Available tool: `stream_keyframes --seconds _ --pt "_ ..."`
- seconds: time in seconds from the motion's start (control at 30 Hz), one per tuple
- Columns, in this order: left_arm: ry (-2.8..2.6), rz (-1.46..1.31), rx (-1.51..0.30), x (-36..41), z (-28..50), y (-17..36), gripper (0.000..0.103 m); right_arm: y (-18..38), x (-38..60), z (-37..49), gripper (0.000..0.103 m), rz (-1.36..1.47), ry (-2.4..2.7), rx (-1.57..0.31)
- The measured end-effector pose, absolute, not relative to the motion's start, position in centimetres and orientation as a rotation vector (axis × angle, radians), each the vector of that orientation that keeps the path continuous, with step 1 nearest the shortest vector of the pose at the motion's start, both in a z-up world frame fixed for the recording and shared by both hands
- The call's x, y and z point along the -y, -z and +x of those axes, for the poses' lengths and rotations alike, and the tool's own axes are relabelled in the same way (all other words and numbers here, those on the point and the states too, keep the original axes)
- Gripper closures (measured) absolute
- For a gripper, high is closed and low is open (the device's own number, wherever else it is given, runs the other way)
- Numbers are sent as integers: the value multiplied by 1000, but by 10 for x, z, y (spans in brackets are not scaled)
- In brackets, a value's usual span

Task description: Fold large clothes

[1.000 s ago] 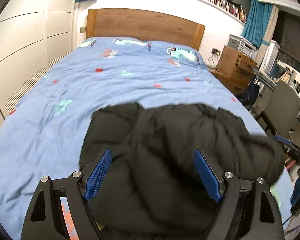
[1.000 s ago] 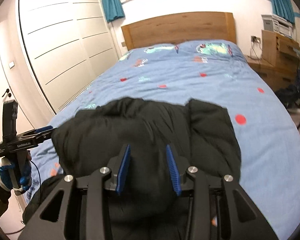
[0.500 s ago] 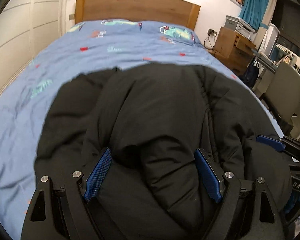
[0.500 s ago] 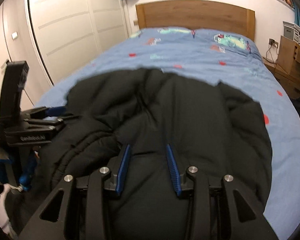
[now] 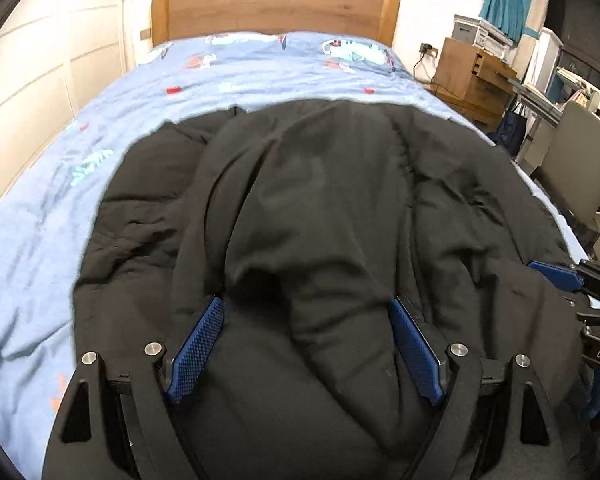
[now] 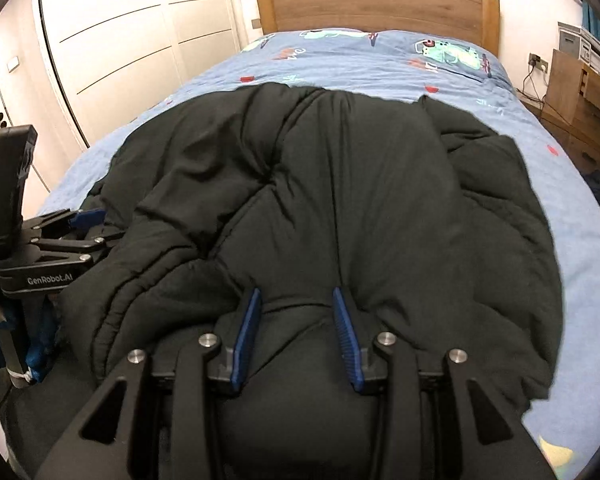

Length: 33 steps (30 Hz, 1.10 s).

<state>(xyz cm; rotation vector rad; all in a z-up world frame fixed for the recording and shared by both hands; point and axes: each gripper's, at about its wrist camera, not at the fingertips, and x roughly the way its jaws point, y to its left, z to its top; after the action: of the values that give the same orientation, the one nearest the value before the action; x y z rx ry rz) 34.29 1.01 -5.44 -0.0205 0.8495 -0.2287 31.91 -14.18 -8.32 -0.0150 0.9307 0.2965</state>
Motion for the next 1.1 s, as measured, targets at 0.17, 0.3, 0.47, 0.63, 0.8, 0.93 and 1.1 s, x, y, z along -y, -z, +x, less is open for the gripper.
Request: stream_keyframes --seconds 0.17,0.3,0.47,0.63,0.8,0.93,1.1 --pt "250 -20 -826 -6 317 47 19 63 138 288 66 -50 -321 -903" --pt "217 12 -851 2 320 61 19 75 140 283 65 -38 -312 -935" --pt "181 71 -847 16 321 73 17 97 144 292 64 -13 -299 -961" --pt "150 94 -841 21 318 73 16 105 144 297 63 18 -278 -975" --pt "124 120 -826 24 307 62 16 95 141 294 63 13 -245 -988" --pt "114 133 -810 22 296 50 16 82 140 286 63 9 -229 -989" --pt "113 143 -790 18 283 34 16 67 143 266 61 20 -214 -985"
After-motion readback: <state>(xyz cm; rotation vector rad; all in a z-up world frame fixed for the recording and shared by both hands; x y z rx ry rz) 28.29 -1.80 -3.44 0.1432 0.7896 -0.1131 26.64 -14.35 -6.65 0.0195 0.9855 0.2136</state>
